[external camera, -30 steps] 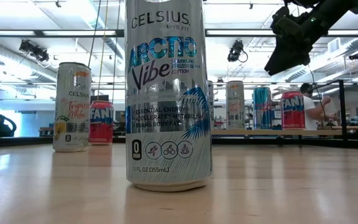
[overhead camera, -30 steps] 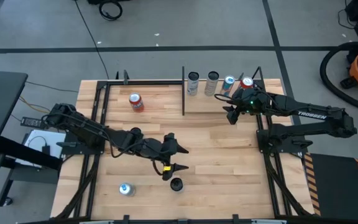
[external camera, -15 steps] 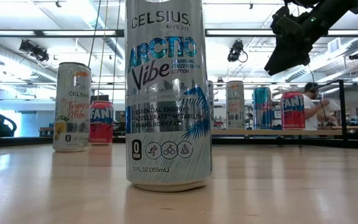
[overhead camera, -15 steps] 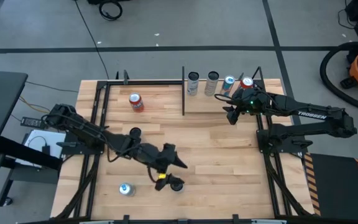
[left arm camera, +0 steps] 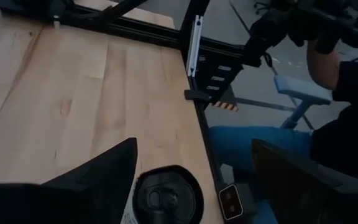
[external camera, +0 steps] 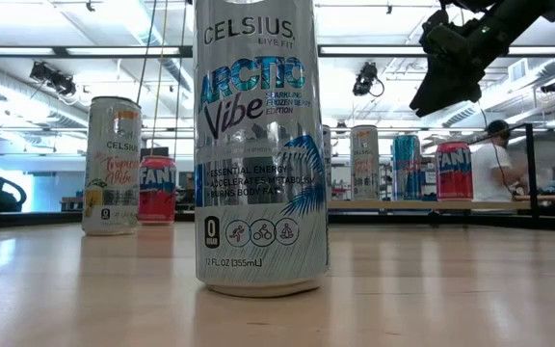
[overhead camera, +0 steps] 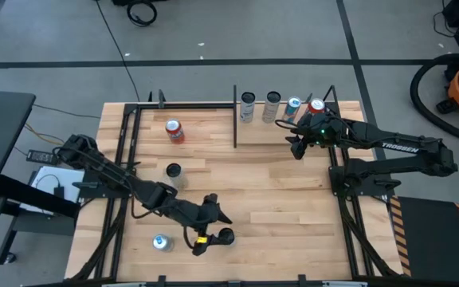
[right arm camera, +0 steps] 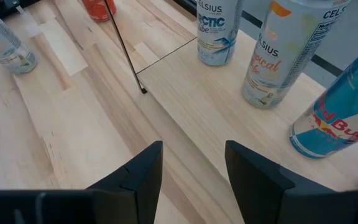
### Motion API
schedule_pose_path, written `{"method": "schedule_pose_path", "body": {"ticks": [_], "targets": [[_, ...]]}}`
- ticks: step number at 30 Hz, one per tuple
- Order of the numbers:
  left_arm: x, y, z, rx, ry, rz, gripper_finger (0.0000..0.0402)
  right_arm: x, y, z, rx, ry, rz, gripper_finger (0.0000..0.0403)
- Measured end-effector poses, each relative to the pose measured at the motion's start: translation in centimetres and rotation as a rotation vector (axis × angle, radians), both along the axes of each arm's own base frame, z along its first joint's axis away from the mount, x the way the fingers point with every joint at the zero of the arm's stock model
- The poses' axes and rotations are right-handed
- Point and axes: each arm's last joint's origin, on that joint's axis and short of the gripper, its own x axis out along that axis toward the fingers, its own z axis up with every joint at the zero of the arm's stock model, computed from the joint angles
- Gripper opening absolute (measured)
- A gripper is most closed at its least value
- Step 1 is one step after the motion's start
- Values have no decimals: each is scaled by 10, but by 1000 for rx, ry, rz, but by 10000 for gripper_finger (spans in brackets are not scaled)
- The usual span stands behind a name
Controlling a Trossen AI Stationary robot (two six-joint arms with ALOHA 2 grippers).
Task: Place canned beverage on shelf
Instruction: Put the white blue soda can on the shelf aligned with the other blue white soda can
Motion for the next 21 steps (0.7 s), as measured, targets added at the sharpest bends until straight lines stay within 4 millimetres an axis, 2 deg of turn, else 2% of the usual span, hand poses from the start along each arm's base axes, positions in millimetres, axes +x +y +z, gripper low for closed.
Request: {"method": "schedule_pose_path", "body": {"ticks": [5, 11, 15, 21], "targets": [[-4, -6, -1, 20, -5, 23, 315, 0, 0, 0, -1, 0, 1, 183], [0, -16, -14, 43, 12, 45, 315, 0, 0, 0, -1, 0, 1, 183], [4, -18, -26, 57, 49, 55, 315, 0, 0, 0, -2, 3, 2, 183], [4, -17, -28, 67, 58, 64, 315, 2, 0, -1, 13, 2, 19, 183]]}}
